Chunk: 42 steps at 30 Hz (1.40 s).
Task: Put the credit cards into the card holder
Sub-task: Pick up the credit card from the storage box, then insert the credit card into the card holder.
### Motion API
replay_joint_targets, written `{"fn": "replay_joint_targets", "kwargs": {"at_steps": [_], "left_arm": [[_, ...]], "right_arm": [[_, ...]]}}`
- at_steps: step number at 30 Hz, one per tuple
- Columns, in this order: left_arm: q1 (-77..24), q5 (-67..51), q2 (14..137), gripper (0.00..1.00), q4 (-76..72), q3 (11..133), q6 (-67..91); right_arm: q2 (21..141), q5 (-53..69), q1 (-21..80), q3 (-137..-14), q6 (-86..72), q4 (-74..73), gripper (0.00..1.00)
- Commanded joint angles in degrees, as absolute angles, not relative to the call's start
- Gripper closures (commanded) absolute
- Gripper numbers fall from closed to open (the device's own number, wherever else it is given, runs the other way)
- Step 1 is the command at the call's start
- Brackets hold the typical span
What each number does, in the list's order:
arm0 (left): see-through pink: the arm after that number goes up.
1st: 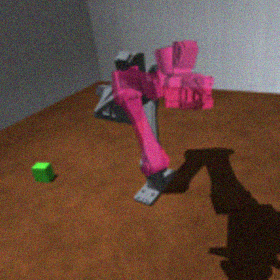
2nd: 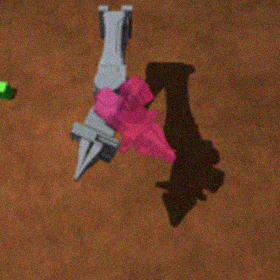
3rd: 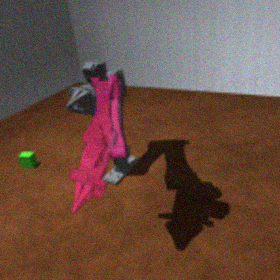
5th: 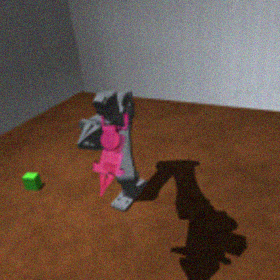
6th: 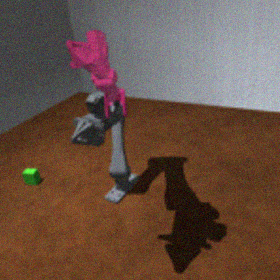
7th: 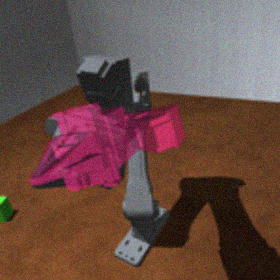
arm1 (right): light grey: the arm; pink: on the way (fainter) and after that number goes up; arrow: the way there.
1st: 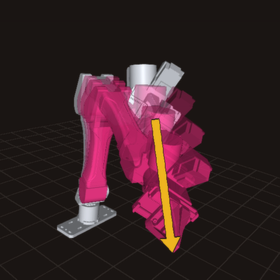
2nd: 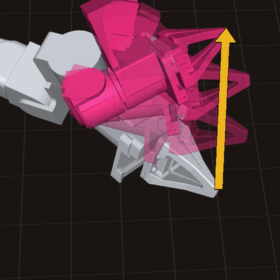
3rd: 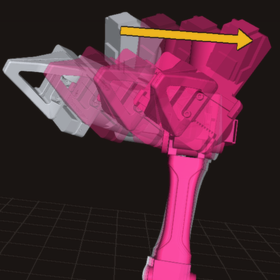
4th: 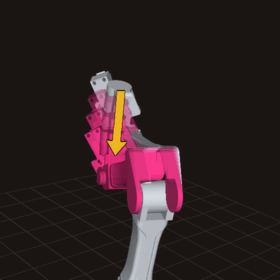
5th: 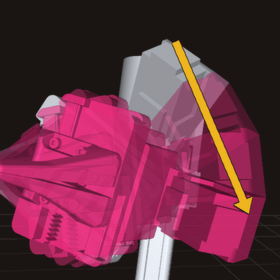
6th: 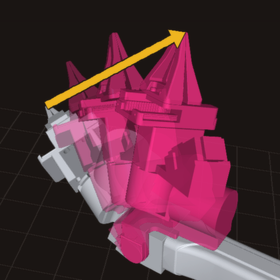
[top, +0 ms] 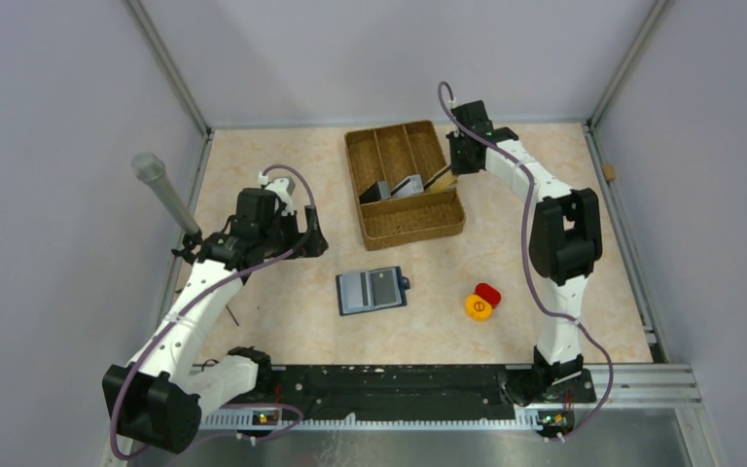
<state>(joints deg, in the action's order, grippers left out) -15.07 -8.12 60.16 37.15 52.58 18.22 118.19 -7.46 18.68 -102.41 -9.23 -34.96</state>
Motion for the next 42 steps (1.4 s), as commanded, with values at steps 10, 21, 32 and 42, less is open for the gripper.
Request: {"fn": "replay_joint_targets", "kwargs": {"at_steps": [10, 21, 32, 42], "left_arm": [[-14.9, -9.2, 59.0, 0.01, 35.2, 52.1, 16.8], [-16.3, -24.9, 55.8, 0.05, 29.8, 49.6, 11.5], [-28.2, -45.8, 53.1, 0.07, 14.7, 45.8, 18.0], [-37.0, -47.6, 59.4, 0.25, 15.9, 47.9, 18.3]], "right_arm": [[111.7, -0.6, 18.1, -101.0, -10.3, -32.6, 1.00], [90.9, 11.3, 20.2, -84.9, -11.9, -30.0, 1.00], [73.0, 45.3, 28.7, -64.0, -16.1, -23.2, 1.00], [72.5, 57.2, 37.9, -58.2, -18.5, -13.8, 1.00]]}}
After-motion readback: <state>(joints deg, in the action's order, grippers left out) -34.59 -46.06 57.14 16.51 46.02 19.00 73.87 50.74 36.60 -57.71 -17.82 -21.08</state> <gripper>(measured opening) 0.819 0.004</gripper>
